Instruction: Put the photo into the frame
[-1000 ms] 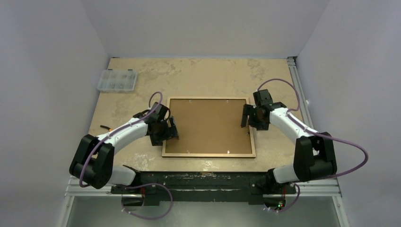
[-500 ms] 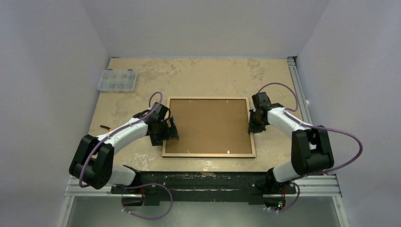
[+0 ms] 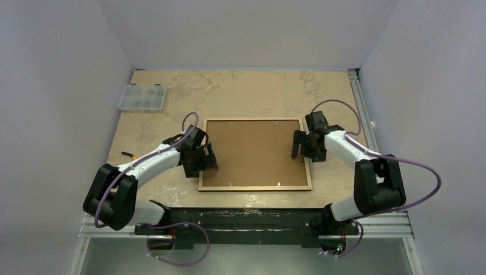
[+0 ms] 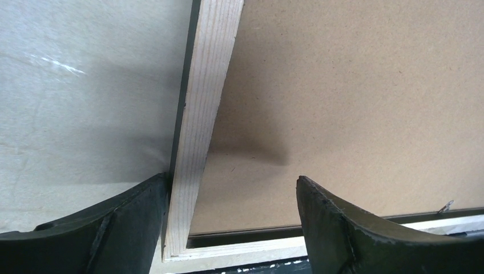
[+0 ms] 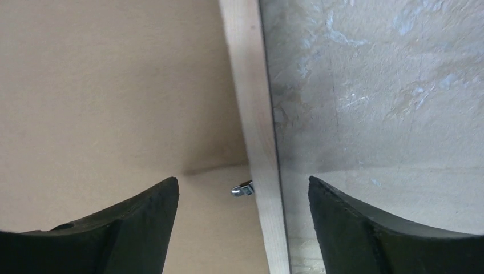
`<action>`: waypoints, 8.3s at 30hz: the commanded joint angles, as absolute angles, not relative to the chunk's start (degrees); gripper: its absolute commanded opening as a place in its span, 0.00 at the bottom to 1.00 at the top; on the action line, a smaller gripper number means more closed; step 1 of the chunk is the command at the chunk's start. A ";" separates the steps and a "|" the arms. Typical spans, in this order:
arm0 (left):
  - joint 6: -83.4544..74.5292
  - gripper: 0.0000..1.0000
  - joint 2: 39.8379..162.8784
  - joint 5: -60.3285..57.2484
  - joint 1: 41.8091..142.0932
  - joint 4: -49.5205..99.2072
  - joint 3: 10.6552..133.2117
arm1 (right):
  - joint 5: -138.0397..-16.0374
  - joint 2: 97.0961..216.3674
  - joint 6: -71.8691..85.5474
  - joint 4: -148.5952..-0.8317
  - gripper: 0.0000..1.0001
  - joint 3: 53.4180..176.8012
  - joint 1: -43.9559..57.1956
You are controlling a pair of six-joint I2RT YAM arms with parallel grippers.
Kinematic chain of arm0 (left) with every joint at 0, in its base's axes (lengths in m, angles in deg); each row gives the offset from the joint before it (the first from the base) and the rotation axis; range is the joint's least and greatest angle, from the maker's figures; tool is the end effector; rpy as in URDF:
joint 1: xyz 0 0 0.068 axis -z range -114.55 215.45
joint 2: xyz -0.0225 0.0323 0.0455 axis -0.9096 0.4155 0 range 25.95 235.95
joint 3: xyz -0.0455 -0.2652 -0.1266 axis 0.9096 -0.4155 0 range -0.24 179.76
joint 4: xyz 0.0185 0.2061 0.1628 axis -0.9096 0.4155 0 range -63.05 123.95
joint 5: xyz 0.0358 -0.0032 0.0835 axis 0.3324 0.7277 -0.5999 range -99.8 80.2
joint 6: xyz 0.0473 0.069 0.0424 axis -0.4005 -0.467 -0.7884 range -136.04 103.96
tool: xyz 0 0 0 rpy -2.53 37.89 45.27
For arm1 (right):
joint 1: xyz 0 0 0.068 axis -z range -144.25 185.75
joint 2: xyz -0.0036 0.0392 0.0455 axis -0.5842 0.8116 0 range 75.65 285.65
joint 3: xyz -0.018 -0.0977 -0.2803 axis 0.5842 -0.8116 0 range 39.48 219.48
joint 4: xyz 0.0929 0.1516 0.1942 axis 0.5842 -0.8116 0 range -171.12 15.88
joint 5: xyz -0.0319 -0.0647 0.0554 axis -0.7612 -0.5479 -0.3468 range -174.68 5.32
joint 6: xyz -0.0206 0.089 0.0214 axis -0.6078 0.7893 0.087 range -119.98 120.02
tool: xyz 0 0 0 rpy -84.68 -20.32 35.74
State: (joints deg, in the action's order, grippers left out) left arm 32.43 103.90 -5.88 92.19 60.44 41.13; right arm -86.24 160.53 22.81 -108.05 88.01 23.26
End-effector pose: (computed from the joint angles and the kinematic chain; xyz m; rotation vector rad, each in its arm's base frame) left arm 0.2186 -0.1166 0.1485 -0.5262 2.8338 -0.3871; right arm 0.2760 0.0588 0.1543 0.2581 2.7914 0.1113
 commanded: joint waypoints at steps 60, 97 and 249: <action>25.54 0.41 125.43 -11.83 88.48 62.92 65.65 | -76.63 160.75 25.17 -105.72 0.99 90.01 34.71; 23.00 0.16 128.80 -16.96 87.11 61.98 63.84 | -72.03 164.14 22.62 -104.18 0.98 87.60 34.80; -8.84 0.00 80.20 -34.77 148.16 75.67 67.72 | -27.77 123.37 -37.88 -71.65 0.85 90.11 -1.95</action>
State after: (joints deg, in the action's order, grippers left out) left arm -17.21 80.63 -47.06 147.67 84.84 63.99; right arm -27.40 120.80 -31.31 -71.40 86.72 2.54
